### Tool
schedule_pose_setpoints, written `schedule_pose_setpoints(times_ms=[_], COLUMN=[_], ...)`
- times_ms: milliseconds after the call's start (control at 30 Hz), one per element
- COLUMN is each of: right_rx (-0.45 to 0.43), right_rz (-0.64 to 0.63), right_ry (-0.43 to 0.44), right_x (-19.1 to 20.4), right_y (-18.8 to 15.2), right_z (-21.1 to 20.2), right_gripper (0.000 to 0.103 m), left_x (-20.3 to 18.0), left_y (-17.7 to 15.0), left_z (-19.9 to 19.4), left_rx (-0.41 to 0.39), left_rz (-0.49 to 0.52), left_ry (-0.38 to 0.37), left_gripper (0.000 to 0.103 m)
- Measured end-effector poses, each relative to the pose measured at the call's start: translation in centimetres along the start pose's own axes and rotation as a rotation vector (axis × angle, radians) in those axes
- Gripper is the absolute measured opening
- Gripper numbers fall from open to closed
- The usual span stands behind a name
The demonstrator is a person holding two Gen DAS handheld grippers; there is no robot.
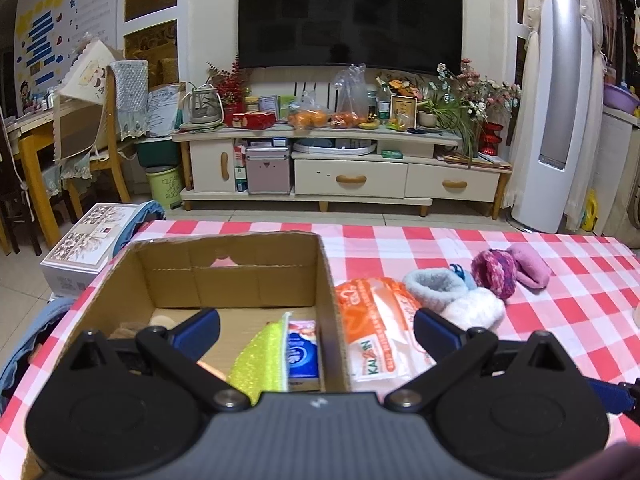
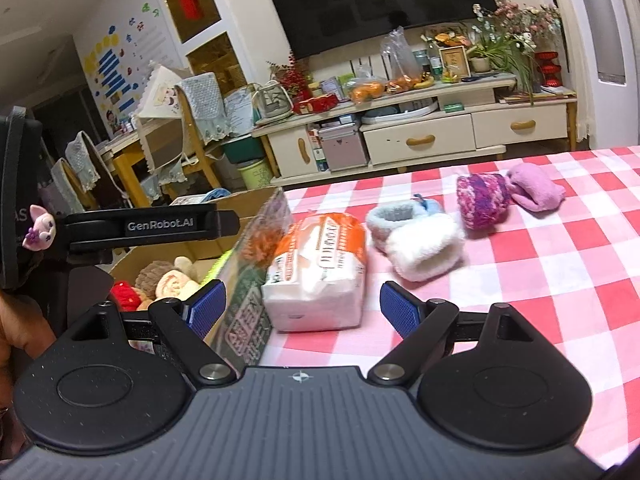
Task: Organize soft objects
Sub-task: 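Withdraw both tools from the box toward the remaining items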
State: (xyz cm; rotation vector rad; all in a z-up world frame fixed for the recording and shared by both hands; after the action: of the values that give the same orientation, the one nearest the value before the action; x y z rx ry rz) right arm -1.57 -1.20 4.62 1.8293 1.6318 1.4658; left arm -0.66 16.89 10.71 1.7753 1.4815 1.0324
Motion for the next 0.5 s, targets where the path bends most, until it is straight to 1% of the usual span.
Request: schedule_pose_setpoints(times_ms=[500], right_rx=[-0.044], right_rz=[0.073], right_ry=[-0.084], right_x=[-2.3], right_y=[0.1], right_z=[-0.3], right_gripper=[0.103], left_x=[-3.9], left_y=[0.5], left_z=[0.5], left_rx=[0.0], left_rz=[0.062], left_ry=[-0.036], left_gripper=[0.102])
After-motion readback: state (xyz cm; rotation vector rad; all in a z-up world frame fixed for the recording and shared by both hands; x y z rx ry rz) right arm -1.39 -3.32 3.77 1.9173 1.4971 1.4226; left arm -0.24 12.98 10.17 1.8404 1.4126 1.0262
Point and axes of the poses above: each gripper's, at about its wrist camera, not at the fingertips, and z roughly the way its jaws point, x to its left, y to its top, the point moved 2 cm from there along z, roughly the way its jaws point, and after that the axes turned 12 degrees about z, right-handed, at the moved point
